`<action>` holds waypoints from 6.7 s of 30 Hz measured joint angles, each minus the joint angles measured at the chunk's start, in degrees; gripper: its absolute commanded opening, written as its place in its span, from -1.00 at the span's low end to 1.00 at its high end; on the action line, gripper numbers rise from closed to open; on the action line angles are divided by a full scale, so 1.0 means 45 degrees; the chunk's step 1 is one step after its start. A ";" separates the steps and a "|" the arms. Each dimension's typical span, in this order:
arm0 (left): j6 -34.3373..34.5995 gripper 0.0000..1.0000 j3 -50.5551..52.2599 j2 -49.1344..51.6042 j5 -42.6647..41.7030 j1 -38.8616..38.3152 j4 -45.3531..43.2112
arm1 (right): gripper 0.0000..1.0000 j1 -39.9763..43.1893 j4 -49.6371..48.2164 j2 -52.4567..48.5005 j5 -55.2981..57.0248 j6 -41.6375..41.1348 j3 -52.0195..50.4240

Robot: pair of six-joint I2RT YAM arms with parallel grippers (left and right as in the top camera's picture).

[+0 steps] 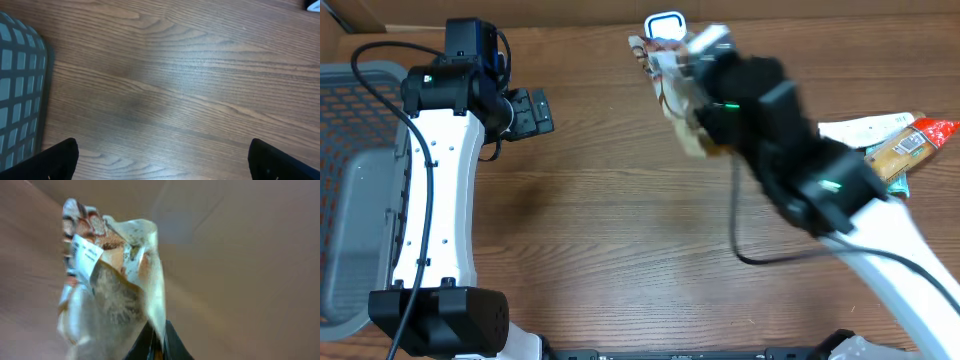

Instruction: Scan the item barcode

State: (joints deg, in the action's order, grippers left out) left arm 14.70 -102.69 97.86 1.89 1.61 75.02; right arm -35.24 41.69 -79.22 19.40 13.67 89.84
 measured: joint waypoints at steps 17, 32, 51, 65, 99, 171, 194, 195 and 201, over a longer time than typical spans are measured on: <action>0.0000 0.99 0.0000 0.0000 -0.0005 0.0000 0.0005 | -0.93 1.0273 0.3929 0.1817 -0.5659 -0.6513 -0.1321; 0.0005 0.99 0.0000 0.0000 -0.0005 0.0000 0.0005 | 0.44 1.4197 0.1880 -0.3104 -0.7839 -0.6324 -0.2671; 0.0005 0.99 0.0000 0.0000 -0.0005 0.0000 0.0005 | 0.89 1.4158 0.6732 0.0233 -0.7990 -0.5858 0.2186; 0.0000 0.99 0.0000 0.0000 -0.0005 0.0000 0.0000 | 1.00 1.3226 0.9704 0.4575 -0.9894 -0.3827 0.2375; 0.0000 0.99 0.0005 0.0000 0.0000 0.0000 0.0000 | 1.00 0.9680 0.5178 0.7514 -0.7019 -0.3351 -0.1783; 0.0000 0.99 0.0316 -0.3337 -0.0034 -0.0112 -0.0141 | 1.00 0.6980 -0.8257 1.7418 -0.5770 -0.3376 -1.9730; -0.4857 0.99 1.7719 -1.6524 -0.2982 -0.0112 -1.7379 | 1.00 0.6975 -0.8272 1.7418 -0.5770 -0.3371 -1.9730; -0.4794 0.99 1.8365 -1.6980 -0.2783 -0.0112 -1.7690 | 1.00 0.6980 -0.8262 1.7418 -0.5765 -0.3376 -1.9730; -0.4211 0.99 2.1371 -1.9501 -0.1817 -0.0112 -1.8399 | 1.00 0.6980 -0.8262 1.7418 -0.5770 -0.3376 -1.9730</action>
State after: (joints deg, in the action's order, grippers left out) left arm -4.25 -6.52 10.11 -6.28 1.10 -7.77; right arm -3.84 4.51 -0.84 -6.57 -1.52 1.06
